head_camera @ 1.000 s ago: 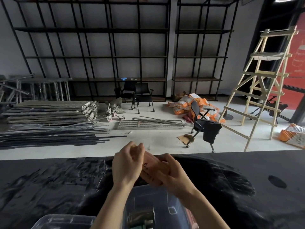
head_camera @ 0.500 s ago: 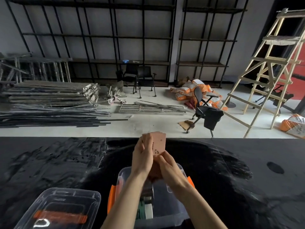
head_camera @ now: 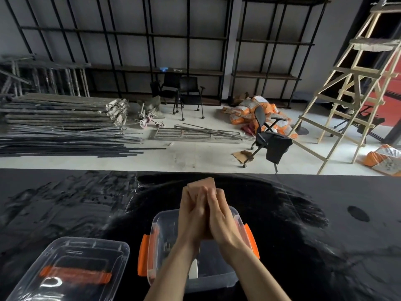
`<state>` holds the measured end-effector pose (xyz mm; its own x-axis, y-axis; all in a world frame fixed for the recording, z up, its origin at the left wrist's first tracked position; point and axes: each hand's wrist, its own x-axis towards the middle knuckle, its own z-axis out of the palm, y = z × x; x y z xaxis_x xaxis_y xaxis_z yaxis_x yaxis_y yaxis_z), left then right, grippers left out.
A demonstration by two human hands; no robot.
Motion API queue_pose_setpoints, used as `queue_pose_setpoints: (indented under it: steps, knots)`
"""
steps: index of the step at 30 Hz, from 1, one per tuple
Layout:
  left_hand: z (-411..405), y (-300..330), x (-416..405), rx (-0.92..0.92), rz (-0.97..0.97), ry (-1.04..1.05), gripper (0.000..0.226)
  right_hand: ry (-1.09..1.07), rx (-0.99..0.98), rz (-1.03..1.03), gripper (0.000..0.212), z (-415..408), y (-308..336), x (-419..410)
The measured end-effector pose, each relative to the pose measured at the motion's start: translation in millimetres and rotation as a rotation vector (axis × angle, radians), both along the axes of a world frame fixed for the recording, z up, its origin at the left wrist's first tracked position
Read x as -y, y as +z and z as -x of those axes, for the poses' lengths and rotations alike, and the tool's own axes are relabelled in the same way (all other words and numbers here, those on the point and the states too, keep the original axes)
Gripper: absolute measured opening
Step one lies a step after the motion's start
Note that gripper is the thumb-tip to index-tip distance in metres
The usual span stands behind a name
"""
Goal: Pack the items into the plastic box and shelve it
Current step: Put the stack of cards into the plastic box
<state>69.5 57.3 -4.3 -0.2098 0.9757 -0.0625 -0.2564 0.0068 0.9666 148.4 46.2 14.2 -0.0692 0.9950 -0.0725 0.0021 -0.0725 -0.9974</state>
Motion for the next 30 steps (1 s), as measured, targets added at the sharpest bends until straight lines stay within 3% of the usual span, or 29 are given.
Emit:
queue_pose_setpoints:
  steps: [3, 9, 13, 18, 21, 23, 25, 28, 30]
  knots:
    - [-0.1, 6.4, 0.2, -0.026, -0.078, -0.025, 0.04, -0.007, -0.047, -0.019, 0.03, 1.2, 0.7, 2.5]
    - [5.0, 6.4, -4.9, -0.356, -0.167, 0.039, 0.033, 0.083, -0.067, -0.005, 0.02, -11.9, -2.5, 1.6]
    - [2.4, 14.2, 1.0, -0.399, -0.046, 0.059, 0.032, 0.045, 0.117, -0.062, 0.011, -28.8, -2.9, -1.6]
    - [1.6, 13.6, 17.3, -0.368, 0.141, -0.12, 0.021, 0.009, 0.259, -0.089, 0.01, -45.3, -8.9, -0.1]
    - [7.5, 3.6, 27.8, -0.349, 0.206, -0.185, 0.017, -0.149, 0.472, -0.235, 0.002, -58.7, -15.6, 1.1]
    - [8.6, -2.8, 33.7, -0.334, 0.263, -0.197, 0.016, -0.274, 0.722, -0.338, 0.018, -67.2, -24.8, -0.2]
    - [8.2, -8.1, 37.8, -0.344, 0.309, -0.187, 0.014, -0.201, 0.854, -0.292, 0.034, -71.8, -37.9, -1.9]
    - [7.6, -8.4, 39.3, -0.385, 0.335, -0.183, 0.017, -0.087, 0.63, -0.065, 0.041, -71.1, -48.6, -1.6]
    - [7.3, -7.3, 36.7, -0.404, 0.342, -0.185, 0.018, -0.139, 0.613, -0.084, 0.04, -70.4, -53.5, -4.1]
